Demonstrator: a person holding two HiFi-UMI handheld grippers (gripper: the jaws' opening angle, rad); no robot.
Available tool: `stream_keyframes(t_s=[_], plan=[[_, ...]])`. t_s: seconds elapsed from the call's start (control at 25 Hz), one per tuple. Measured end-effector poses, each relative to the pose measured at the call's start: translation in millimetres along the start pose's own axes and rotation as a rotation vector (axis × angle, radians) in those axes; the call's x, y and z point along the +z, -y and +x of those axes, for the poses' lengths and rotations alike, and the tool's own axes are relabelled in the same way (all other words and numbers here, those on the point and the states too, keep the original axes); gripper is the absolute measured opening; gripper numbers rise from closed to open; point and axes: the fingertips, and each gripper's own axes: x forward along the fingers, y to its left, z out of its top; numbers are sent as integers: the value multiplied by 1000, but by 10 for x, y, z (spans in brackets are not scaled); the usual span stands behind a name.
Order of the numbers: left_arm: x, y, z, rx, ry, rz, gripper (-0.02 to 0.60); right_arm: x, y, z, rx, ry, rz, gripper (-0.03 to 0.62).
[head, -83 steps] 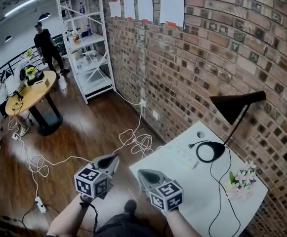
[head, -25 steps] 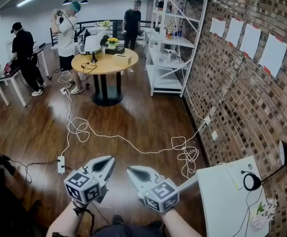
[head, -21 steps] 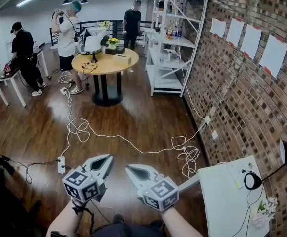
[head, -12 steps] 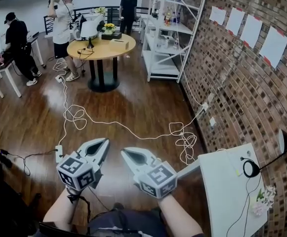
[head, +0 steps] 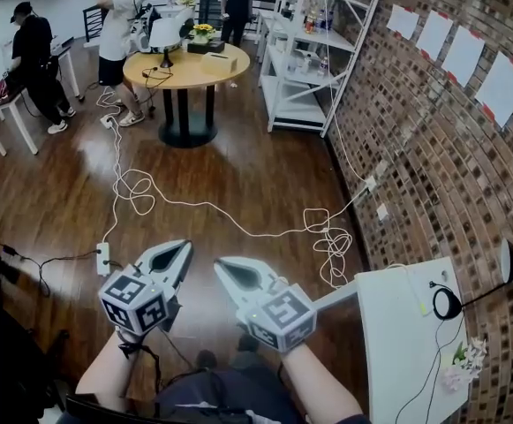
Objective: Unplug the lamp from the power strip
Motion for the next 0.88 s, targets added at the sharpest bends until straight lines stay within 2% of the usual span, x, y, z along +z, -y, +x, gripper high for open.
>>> stream_keyframes(t_s=[0.28,0.64,0.88], plan=[[32,-85,246,88,-3,18,-2,-1,287,-13,40,4,32,8],[22,52,853,124,-53,46,0,-79,969,-124,61,14,62,8],[176,120,1282,149,-37,67,0,-57,1381,-187,80,30,74,8]])
